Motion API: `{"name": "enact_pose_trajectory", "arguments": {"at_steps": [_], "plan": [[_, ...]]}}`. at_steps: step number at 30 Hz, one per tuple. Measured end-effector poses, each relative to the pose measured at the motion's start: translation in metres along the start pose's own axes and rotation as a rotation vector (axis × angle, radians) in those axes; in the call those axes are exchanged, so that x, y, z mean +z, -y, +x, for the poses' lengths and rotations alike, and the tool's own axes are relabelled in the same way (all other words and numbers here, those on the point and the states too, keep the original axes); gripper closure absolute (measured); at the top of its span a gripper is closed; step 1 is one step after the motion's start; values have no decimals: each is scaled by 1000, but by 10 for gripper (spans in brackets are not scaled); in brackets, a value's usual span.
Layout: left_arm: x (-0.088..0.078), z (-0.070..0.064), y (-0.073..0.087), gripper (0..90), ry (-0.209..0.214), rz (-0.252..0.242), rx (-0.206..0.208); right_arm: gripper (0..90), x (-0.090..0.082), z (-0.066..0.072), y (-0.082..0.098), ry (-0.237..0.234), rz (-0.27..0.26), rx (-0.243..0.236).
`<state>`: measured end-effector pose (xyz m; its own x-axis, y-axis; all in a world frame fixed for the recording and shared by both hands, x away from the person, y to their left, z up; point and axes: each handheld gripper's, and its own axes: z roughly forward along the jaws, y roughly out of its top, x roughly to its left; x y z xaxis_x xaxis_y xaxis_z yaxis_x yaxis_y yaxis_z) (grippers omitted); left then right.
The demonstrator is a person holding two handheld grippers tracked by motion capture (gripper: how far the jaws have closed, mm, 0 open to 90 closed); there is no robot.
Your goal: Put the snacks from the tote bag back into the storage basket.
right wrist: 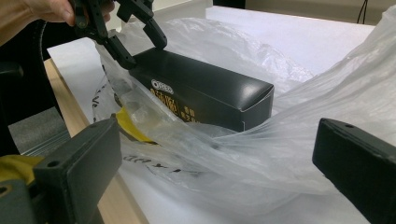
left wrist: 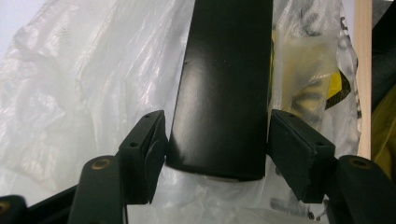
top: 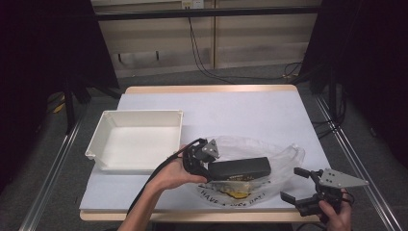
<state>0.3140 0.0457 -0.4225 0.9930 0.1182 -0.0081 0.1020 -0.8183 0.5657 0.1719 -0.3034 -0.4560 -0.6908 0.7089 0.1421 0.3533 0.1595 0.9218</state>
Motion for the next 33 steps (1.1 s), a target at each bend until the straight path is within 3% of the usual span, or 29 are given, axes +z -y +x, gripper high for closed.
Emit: {"name": "enact_pose_trajectory", "arguments": {"at_steps": [7,9,10,13,17,20,23,24,30,31,32,33], "plan": [[11,0,-2,384,13,40,3,11,0,2,1,-8,7,-8],[11,1,-1,386,17,35,4,11,1,2,1,-9,7,-10],[12,1,-1,386,24,33,-16,11,1,2,1,-11,11,-15],[14,3,-1,385,34,46,6,11,0,3,1,-13,11,-14],[20,4,-2,375,47,53,-10,11,-1,4,2,-7,8,-12],[26,5,-4,375,57,100,24,11,0,3,2,-9,9,-13],[25,4,-3,401,53,91,20,11,0,4,2,-14,11,-19],[24,6,-3,407,57,105,45,11,0,4,2,-15,11,-19],[26,7,-2,423,72,75,12,11,0,4,2,-14,17,-16],[25,6,-2,425,72,74,14,11,0,4,2,-13,17,-15],[24,8,-3,427,76,96,49,11,1,4,2,-14,16,-17],[24,7,-2,427,75,93,46,11,1,4,3,-13,16,-16]]}}
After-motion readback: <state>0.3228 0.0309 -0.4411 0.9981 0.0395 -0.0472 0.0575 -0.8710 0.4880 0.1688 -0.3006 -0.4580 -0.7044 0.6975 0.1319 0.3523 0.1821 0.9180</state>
